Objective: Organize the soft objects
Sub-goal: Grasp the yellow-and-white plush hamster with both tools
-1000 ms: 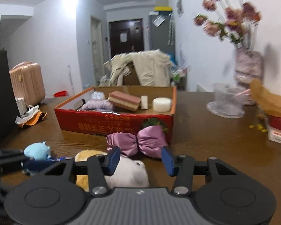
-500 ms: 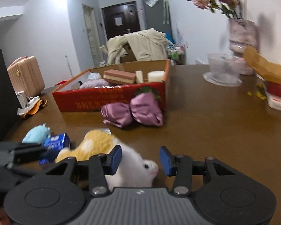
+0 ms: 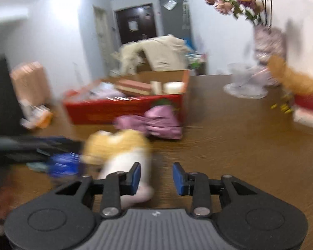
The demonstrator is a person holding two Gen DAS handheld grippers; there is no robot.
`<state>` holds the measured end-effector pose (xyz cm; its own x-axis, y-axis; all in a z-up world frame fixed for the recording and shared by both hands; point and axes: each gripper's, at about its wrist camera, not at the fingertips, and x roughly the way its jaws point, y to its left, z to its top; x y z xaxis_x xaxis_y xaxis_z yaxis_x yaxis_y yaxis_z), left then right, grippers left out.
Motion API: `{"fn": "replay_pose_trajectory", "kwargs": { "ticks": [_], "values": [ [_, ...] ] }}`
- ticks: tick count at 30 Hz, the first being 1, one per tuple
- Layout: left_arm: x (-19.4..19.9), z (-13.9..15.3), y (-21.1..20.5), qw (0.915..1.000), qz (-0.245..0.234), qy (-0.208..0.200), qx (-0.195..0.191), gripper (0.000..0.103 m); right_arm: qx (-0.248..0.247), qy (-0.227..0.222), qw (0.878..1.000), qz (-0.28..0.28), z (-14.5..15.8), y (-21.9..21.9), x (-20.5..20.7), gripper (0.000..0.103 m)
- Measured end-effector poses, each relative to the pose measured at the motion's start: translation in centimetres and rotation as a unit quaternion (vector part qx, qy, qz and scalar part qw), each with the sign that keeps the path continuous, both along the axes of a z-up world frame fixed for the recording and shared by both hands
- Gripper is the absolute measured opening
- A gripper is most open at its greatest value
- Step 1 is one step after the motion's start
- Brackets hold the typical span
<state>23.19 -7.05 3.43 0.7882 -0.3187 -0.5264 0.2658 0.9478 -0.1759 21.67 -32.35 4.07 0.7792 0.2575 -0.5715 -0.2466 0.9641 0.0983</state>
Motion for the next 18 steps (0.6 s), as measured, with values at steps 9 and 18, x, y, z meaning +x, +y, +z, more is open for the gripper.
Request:
{"fn": "replay_pose_trajectory", "kwargs": {
  "ticks": [9,18],
  "values": [
    [-0.8,0.2,0.7,1.0,0.009,0.0,0.002,0.058,0.082,-0.001,0.993,0.083,1.1,1.3,-2.1,0.026],
    [-4.7,-1.4,0.1,0.9987,-0.011,0.039,-0.029,0.062,0.111,0.019,0.991,0.069,-0.1,2.9,5.6,0.052]
  ]
}}
